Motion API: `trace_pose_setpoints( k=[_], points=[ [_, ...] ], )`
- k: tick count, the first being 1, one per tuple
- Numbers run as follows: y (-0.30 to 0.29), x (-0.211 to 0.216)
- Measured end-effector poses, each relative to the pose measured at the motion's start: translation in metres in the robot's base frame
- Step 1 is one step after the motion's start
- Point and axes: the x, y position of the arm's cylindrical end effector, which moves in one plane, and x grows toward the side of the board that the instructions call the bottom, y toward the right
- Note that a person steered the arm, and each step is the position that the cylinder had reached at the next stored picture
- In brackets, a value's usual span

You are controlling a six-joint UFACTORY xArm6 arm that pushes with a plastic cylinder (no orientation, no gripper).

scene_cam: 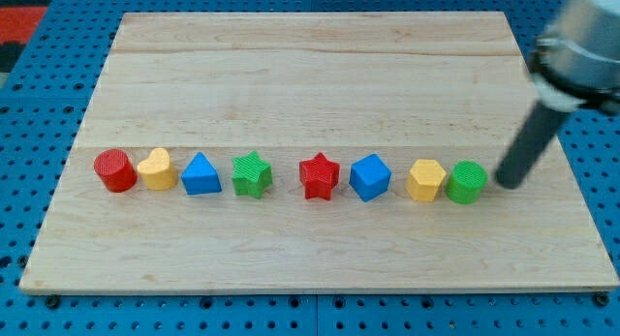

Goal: Place the blue cube diagonally top right to the red star

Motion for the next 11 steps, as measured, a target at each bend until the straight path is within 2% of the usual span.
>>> trace_pose_setpoints(
  k=[2,3,4,5,6,8,9,10,11],
  points=[
    [-0.079,0.011],
    [-0.168,0.009],
    [-0.229,-0.004],
    [-0.215,-0.011],
    [-0.174,-0.030],
    [-0.143,-0.104],
    [-0.078,-0.110],
    [-0.072,-0.153],
    [-0.150,-0.150]
  ],
)
